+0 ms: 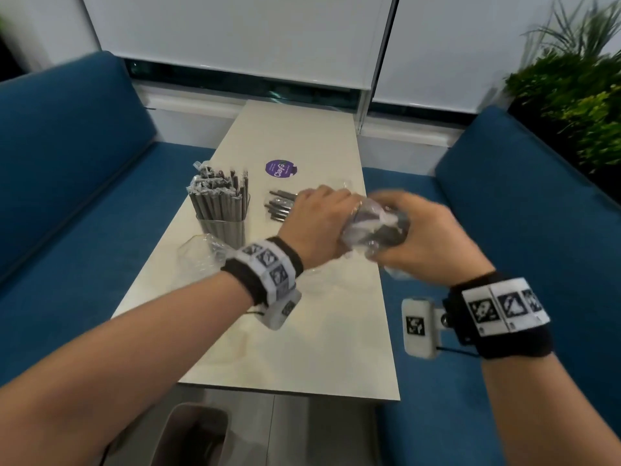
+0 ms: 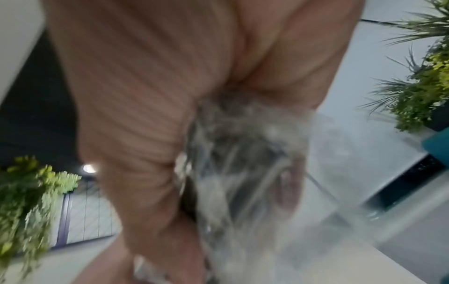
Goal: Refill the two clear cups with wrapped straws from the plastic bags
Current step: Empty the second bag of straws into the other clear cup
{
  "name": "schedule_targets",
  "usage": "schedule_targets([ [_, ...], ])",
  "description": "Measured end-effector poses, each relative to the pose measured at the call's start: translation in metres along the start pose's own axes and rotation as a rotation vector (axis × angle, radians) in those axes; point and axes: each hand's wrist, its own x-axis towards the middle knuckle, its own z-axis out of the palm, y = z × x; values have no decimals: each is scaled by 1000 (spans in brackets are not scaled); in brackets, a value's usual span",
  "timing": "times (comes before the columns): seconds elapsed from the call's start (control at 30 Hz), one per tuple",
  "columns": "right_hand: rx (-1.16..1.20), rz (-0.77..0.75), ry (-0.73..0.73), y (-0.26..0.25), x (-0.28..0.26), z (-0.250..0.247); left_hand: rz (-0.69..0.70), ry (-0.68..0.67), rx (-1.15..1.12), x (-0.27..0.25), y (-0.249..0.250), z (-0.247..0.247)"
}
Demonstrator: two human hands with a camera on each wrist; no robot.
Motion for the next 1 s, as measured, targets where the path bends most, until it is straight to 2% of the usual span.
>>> schedule_targets([
  [0.07,136,-49,116,-3,18,-12,-88,-6,-141,26,-7,-11],
  [0.17,416,-35,324,-10,48,-11,-360,37,-561,56,-26,-23],
  [0.23,463,-13,309,-15,74,-3,-394,27,-764,70,-41,-24],
  [0.43,252,-112,258,-17,146,19,-403,-42,-1140,86,-71,7],
  [0.53,176,-114,255,-5,166,32,-398,-15,-1199,87,-82,22],
  [0.63,205,-101,260,5,175,46,-407,17,-1210,87,-87,33],
  [0.83,249,20,165,21,168,71,-468,0,-1209,66,-95,71],
  [1.0,299,26,184,18,166,70,-439,27,-1187,66,-97,72],
])
